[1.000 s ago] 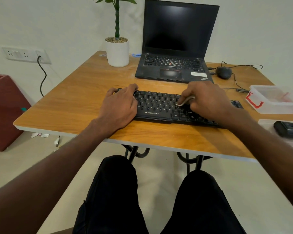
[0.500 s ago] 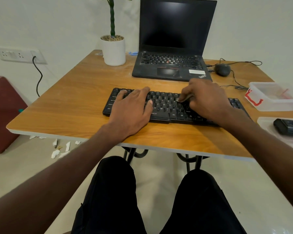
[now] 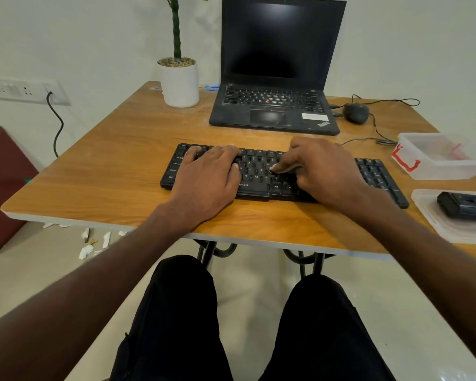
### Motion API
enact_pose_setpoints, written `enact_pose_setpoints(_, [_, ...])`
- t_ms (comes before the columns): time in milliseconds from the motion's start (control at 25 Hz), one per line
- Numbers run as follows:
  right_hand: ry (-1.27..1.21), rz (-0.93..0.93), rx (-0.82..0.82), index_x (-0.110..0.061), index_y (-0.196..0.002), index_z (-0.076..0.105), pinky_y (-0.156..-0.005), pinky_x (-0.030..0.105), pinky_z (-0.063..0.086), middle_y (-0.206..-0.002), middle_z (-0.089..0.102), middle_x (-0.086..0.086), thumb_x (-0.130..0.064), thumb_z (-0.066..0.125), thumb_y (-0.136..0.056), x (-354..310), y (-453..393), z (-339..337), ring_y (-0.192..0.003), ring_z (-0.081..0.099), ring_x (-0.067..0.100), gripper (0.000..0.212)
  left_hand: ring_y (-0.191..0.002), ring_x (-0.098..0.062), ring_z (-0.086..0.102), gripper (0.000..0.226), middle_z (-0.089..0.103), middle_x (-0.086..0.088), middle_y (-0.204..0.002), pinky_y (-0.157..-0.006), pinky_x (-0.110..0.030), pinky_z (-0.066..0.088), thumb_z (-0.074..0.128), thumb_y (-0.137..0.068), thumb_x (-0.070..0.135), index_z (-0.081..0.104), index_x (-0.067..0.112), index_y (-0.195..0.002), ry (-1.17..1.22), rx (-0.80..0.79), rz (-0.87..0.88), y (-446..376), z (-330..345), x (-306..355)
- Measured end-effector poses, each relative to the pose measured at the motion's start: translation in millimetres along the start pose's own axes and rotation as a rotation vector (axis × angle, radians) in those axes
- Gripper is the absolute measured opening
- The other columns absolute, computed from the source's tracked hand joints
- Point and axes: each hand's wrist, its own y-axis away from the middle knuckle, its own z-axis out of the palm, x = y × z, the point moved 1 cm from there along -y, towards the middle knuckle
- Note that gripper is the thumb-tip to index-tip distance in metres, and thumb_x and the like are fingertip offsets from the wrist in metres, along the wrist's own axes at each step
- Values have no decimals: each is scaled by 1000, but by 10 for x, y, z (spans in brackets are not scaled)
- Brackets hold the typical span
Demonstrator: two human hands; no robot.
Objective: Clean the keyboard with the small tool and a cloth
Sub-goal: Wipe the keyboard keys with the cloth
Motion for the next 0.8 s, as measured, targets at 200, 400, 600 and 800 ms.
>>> enact_pose_setpoints(200, [-142, 111, 81, -41, -107, 78, -77, 40, 57, -107, 70, -15, -16, 73, -92, 37, -7, -21, -96, 63, 12, 29, -131, -14, 58, 47, 64, 2, -142, -123, -52, 27, 25, -107, 39, 51, 25, -143, -1, -10, 6, -2, -2, 4])
enact_pose_setpoints(400, [-2, -26, 16, -39, -109, 77, -70, 38, 55, -101, 64, -13, -14, 72, -92, -54, 29, -1, -94, 60, 15, 30, -132, -13, 57, 47, 64, 3, -143, -125, -53, 24, 24, -108, 39, 51, 25, -143, 14, -13, -3, 12, -6, 13])
enact_pose_setpoints(600, [68, 34, -44, -38, -109, 78, -59, 28, 38, -102, 62, -12, -12, 71, -92, 231, 173, -196, -92, 54, 11, 32, -136, -13, 55, 45, 61, 3, -148, -127, -54, 21, 27, -109, 37, 50, 26, -146, 27, -19, -3, 6, 0, 11])
enact_pose_setpoints(800, [-52, 63, 117, -40, -114, 77, -69, 32, 50, -105, 68, -13, -22, 70, -95, 11, 51, -98, -92, 59, 11, 27, -135, -14, 55, 42, 60, 2, -149, -125, -54, 25, 30, -111, 35, 50, 25, -146, 39, -16, -1, 13, -9, 24])
